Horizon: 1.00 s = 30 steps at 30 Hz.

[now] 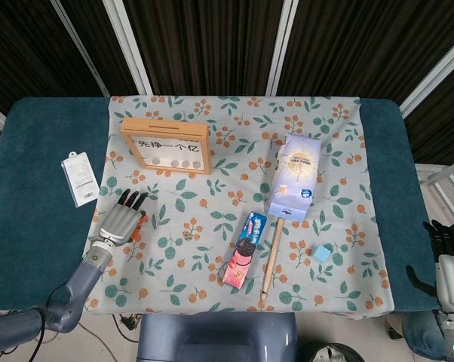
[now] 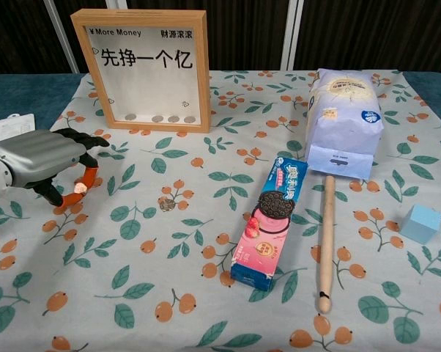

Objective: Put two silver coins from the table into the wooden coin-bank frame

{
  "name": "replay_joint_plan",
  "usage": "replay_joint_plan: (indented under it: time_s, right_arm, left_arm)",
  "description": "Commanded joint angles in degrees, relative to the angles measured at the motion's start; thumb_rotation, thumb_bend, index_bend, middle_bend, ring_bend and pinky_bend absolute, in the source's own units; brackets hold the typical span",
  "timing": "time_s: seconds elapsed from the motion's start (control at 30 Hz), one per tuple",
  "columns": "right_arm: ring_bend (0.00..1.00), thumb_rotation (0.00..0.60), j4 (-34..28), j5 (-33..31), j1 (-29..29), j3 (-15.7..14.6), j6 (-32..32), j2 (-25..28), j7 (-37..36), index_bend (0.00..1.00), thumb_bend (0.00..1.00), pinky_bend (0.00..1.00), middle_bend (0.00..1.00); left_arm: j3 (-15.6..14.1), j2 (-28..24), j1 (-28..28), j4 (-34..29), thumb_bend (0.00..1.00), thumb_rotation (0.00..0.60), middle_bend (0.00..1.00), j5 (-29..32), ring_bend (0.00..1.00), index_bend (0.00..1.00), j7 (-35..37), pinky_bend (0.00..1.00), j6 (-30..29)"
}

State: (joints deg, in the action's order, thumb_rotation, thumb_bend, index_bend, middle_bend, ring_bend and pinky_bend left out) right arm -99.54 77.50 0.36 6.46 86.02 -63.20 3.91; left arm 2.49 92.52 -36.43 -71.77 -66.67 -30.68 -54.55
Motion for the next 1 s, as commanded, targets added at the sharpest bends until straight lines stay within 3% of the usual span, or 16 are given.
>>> replay_joint_plan:
  time_s: [0.03, 0.13, 0.2, 0.3, 0.47, 0.83, 1.0]
  right_arm:
    - [0.05, 0.600, -0.01, -0.06, 0.00, 0.00, -0.03, 0.01, 0.02, 0.11, 0.37, 0.00, 0.09]
    - [0.05, 0.600, -0.02, -0.05, 0.01, 0.02, 0.00, -0.01, 0.03, 0.11, 0.37, 0.00, 0.09]
    - [0.05, 0.600, -0.05, -0.07, 0.00, 0.01, -0.01, -0.01, -0.02, 0.11, 0.37, 0.00, 0.09]
    - [0.05, 0.600, -0.09, -0.12, 0.00, 0.02, -0.04, 0.01, -0.10, 0.11, 0.37, 0.00, 0.09]
    - [0.05, 0.600, -0.20, -0.25, -0.01, 0.00, -0.12, 0.10, 0.03, 0.11, 0.37, 0.00, 0.09]
    - [0.05, 0.600, -0.27, -0.38, -0.01, -0.01, -0.14, 0.06, 0.13, 0.11, 0.37, 0.00, 0.09]
    - [0.05, 0.600, -0.26, -0.33, -0.05, 0.00, -0.05, 0.07, 0.01, 0.11, 0.37, 0.00, 0.09]
  left_arm:
    - [-0.04, 0.02, 0.07, 0.04, 0.04, 0.600, 0.02, 0.11, 0.00, 0.55, -0.26, 0.00, 0.00]
    - [-0.03, 0.03, 0.12, 0.00, 0.05, 0.600, 0.03, 0.15, 0.00, 0.56, -0.18, 0.00, 0.09]
    - [0.03, 0.04, 0.16, 0.06, 0.11, 0.600, 0.03, -0.23, 0.00, 0.56, 0.30, 0.00, -0.10]
    - [0.10, -0.01, 0.22, 0.06, 0.31, 0.600, 0.03, -0.59, 0.00, 0.57, 0.82, 0.00, -0.25]
    - [-0.03, -0.52, 0.17, -0.56, 0.45, 0.600, 0.05, -0.57, 0.00, 0.61, 1.86, 0.00, 0.84]
    - [0.62, -1.39, 0.20, -1.49, 0.57, 0.600, 0.11, -1.86, 0.00, 0.67, 4.45, 0.00, 0.23]
    - [1.98, -5.11, 0.33, -6.45, 0.58, 0.600, 0.11, -1.49, 0.00, 0.67, 4.57, 0.00, -1.05]
